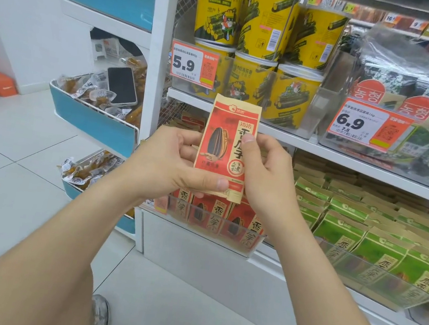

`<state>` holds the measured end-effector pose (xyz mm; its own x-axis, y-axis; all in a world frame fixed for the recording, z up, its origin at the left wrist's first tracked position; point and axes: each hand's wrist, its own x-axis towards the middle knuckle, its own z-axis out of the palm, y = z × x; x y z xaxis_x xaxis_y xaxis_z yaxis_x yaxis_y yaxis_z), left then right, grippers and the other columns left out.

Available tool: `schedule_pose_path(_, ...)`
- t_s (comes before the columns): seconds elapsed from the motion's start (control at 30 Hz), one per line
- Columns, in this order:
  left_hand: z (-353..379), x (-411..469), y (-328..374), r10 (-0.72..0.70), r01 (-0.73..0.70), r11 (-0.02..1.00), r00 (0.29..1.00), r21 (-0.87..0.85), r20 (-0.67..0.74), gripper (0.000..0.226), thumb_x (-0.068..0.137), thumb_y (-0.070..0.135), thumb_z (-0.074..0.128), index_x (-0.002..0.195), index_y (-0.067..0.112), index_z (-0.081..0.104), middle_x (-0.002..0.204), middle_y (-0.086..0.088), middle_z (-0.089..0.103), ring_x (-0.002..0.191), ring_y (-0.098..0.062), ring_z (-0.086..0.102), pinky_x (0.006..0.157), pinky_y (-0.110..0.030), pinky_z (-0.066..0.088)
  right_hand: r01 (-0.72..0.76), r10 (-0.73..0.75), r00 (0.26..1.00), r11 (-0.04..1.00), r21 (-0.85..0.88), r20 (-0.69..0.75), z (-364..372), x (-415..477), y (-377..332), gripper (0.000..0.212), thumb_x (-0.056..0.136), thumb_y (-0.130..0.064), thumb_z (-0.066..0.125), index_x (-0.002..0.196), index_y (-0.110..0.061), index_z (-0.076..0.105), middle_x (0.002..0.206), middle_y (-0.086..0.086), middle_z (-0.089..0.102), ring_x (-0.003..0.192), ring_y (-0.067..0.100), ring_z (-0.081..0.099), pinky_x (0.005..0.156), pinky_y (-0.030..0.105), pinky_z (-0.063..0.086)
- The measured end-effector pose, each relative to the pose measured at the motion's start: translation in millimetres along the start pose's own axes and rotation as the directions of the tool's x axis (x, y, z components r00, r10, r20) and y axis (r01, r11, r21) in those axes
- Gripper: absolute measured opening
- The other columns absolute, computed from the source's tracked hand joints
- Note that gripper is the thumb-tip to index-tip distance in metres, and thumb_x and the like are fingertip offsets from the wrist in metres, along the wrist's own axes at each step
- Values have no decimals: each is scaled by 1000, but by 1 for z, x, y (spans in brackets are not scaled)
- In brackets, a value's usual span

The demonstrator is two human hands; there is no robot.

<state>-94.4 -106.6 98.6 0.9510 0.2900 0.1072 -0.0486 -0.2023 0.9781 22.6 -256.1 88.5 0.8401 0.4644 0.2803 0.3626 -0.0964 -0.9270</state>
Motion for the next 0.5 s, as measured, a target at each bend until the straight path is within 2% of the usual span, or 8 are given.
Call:
schedule_pose_path(0.07,-3,2,-3,28,-26,998,998,56,-49,55,73,17,97,124,26,76,107,-2,83,96,-28,82,89,-55,65,18,-18,1000,1000,9,10,-2,2,1,21,111,-40,54,121,-24,65,101,-5,82,87,16,80,82,53,65)
schedule_pose_path(0.13,-11,7,-11,67,-33,969,989,243,-129,55,77,23,97,126,34,74,110,7,81,88,-19,81,84,-41,65,56,-56,998,998,-23,-39,-4,6,3,17,112,-37,53,123,-25,60,98,-9,79,84,16,79,78,58,64)
schedule_pose_path(0.23,-28,15,-25,125,50,775,965,630,-231,52,85,28,92,131,36,70,119,15,72,91,-7,70,77,-19,52,71,-80,992,994,-85,-100,-5,11,5,19,113,-35,49,129,-24,50,98,-9,73,79,18,78,75,55,65)
schedule_pose_path(0.27,-32,18,-29,138,74,699,962,711,-235,47,88,26,89,131,34,71,124,13,68,99,-9,65,83,-22,50,89,-101,990,989,-122,-102,-4,13,7,19,113,-37,49,128,-25,48,100,-11,72,80,17,78,77,54,65)
schedule_pose_path(0.33,-40,22,-36,115,96,545,975,833,-188,37,94,26,82,128,37,72,133,8,60,122,-21,51,102,-40,44,132,-147,987,972,-193,-62,3,17,13,17,111,-46,46,122,-33,46,102,-13,73,90,20,76,80,56,63)
schedule_pose_path(0.37,-43,23,-39,73,103,469,985,877,-155,33,96,28,79,126,41,73,139,8,56,129,-26,42,106,-46,37,149,-159,987,962,-230,-25,8,18,16,16,109,-49,45,119,-37,44,103,-12,74,95,24,75,81,57,62)
schedule_pose_path(0.43,-45,25,-43,-21,108,372,994,922,-108,27,98,33,76,123,45,73,144,12,50,129,-26,33,101,-46,28,194,-182,981,935,-297,69,21,19,19,15,112,-46,44,117,-32,42,99,-8,74,92,25,71,79,52,58)
schedule_pose_path(0.5,-47,28,-47,-52,97,345,995,933,-84,20,100,34,74,116,45,74,141,14,50,125,-24,32,95,-44,24,247,-202,966,900,-358,159,30,20,19,15,115,-36,43,118,-22,40,87,-4,70,81,23,64,71,46,51)
